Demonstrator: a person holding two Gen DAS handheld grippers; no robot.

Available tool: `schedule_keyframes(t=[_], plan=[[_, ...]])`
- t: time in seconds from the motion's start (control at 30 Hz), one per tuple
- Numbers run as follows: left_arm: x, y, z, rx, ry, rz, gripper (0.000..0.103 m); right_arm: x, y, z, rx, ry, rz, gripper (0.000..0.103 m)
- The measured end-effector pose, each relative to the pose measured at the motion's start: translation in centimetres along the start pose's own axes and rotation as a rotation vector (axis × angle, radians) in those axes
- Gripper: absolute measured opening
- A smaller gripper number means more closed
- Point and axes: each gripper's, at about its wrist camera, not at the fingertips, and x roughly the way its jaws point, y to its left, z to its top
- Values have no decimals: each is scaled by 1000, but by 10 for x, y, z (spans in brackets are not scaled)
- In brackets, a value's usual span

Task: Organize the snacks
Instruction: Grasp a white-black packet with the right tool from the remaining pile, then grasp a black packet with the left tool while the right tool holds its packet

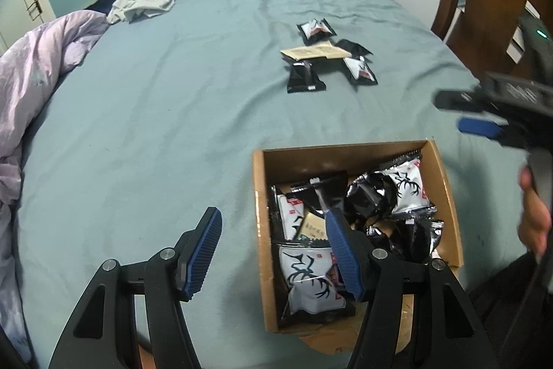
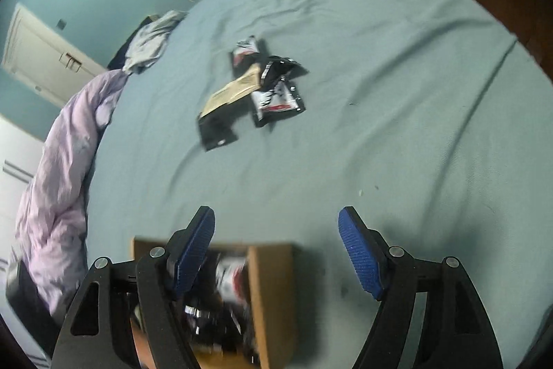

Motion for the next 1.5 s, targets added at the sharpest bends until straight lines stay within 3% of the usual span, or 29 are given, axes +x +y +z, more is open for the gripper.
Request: schedule_keyframes(t=[0.2,0.43,0.63,0.83,0.97,1.07,1.17,1.3,1.5], plan=[[-1,0,3,-23,14,-46,65,40,6,38,-35,11,-38,74],[12,4,4,-52,75,-29,66,80,10,67,-63,3,-39,73],[13,2,9,-33,69,-22,66,122,16,95,-109,18,-66,74],[15,-1,6,-33,76,-25,66,154,28,99,-197,22,-167,73],[14,-3,7,-28,75,-28,66,159,42,92,-313,22,-227,71],[12,-3,7,-27,66,-28,66,162,51,85,-377,14,-297,43],[9,-3,6,-25,57,-28,66,157,57,80,-389,0,-296,36],[5,-2,4,-24,46,-27,66,137,57,77,-352,-58,-273,33],[0,4,3,-42,17,-19,66,72,52,65,-261,-107,-153,33]])
